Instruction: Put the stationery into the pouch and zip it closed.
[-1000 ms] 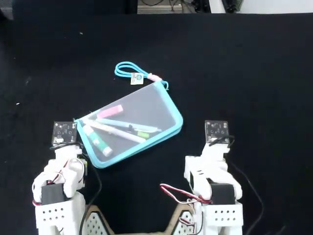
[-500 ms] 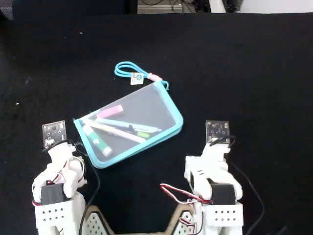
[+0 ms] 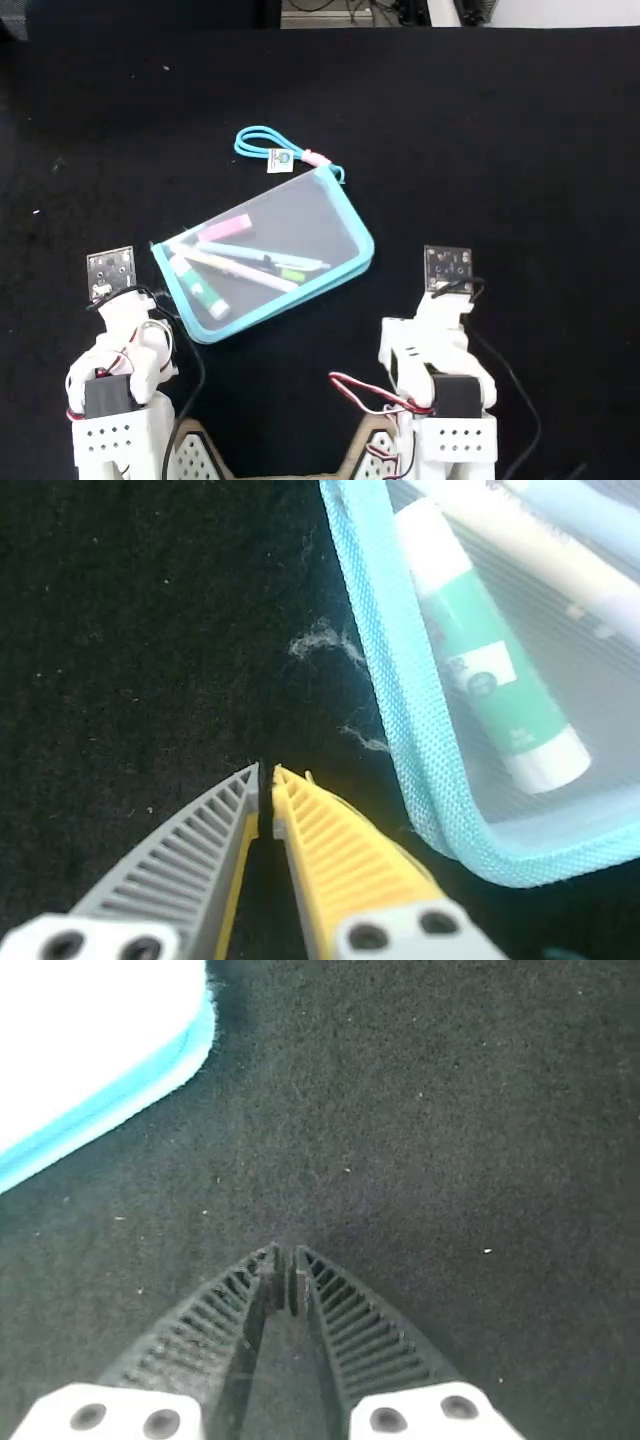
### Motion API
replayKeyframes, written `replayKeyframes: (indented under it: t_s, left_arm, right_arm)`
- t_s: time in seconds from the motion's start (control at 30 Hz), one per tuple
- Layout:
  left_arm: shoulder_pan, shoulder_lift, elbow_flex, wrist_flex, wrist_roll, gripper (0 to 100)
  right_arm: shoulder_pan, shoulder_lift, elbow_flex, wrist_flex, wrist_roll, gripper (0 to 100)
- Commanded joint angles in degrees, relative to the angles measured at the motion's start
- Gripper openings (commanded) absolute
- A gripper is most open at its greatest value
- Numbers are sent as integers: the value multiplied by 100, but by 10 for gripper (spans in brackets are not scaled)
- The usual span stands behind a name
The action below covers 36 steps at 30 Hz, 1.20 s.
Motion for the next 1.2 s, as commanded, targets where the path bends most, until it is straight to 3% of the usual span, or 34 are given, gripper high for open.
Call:
replayKeyframes:
  t_s: [0.0, 0.37, 1.17]
  left_arm:
    - [-40, -26, 119, 9, 26, 37]
    - [611, -255, 119, 44, 26, 37]
    - [611, -220, 119, 44, 35, 37]
  right_arm:
    - [105, -567, 13, 9, -35, 11]
    - [545, -558, 13, 0, -35, 11]
    - [527, -549, 4, -9, 220, 11]
